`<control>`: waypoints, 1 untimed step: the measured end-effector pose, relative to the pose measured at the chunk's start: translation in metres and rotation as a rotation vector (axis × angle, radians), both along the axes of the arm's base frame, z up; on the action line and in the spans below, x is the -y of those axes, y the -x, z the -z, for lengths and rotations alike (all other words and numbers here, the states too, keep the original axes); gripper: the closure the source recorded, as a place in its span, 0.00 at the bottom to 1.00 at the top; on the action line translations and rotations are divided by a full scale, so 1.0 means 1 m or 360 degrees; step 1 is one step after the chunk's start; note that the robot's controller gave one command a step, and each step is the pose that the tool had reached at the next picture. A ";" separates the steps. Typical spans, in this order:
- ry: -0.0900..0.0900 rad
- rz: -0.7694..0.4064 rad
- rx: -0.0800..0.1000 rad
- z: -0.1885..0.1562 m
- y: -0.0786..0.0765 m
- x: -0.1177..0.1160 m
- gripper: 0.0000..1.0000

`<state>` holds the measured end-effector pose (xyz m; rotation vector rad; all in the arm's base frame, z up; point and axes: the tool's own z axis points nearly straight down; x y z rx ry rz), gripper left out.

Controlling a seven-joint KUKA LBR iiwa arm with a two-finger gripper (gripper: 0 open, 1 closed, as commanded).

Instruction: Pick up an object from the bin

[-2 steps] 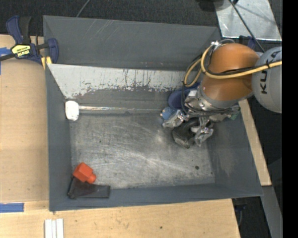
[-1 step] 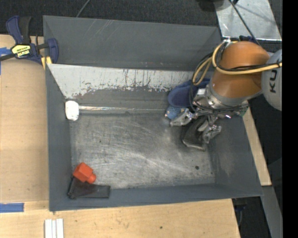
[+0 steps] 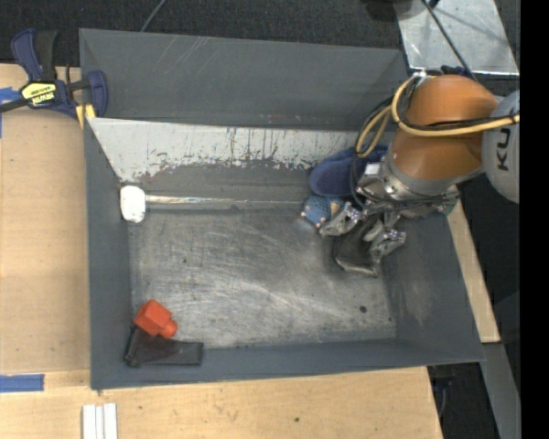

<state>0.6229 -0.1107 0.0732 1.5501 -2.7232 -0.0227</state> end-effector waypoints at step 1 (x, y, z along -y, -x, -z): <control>0.0008 0.0001 0.0005 -0.005 0.003 -0.001 1.00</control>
Offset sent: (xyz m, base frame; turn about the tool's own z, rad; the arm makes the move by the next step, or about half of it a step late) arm 0.0000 0.0000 0.0066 0.0000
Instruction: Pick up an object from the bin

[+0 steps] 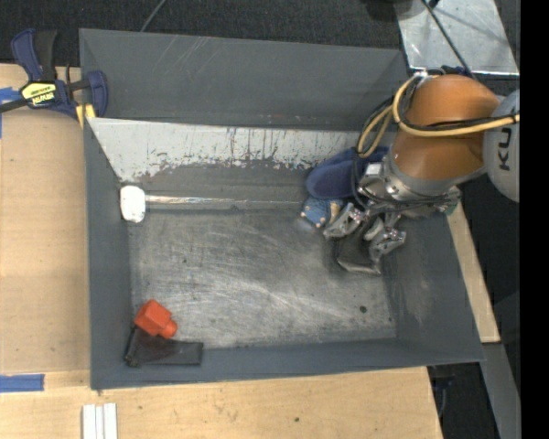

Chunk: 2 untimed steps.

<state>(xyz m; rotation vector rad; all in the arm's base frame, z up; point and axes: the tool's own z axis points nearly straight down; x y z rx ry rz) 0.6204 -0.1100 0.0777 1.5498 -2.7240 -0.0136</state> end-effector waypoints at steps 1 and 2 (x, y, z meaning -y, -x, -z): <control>0.0005 0.0004 0.0011 -0.028 0.001 0.001 1.00; 0.0005 0.0008 0.0018 -0.090 0.002 0.001 1.00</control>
Offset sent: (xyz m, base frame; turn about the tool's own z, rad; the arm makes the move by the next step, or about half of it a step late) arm 0.0002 0.0000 0.0299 0.0000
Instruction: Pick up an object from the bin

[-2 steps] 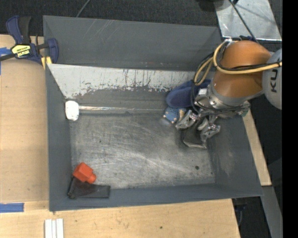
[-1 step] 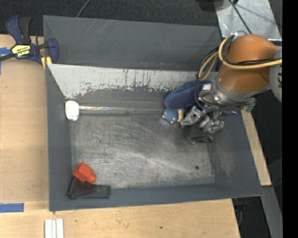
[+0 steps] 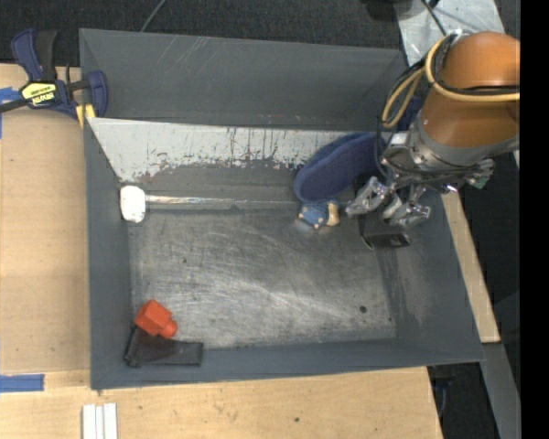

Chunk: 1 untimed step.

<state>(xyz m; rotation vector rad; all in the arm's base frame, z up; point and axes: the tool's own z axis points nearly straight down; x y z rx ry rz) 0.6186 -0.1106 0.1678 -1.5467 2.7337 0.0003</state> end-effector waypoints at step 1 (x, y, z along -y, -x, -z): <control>-0.0002 0.0004 -0.0003 -0.019 0.001 0.000 1.00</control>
Offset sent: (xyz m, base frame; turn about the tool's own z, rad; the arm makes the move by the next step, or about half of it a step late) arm 0.0001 -0.0001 0.0209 0.0000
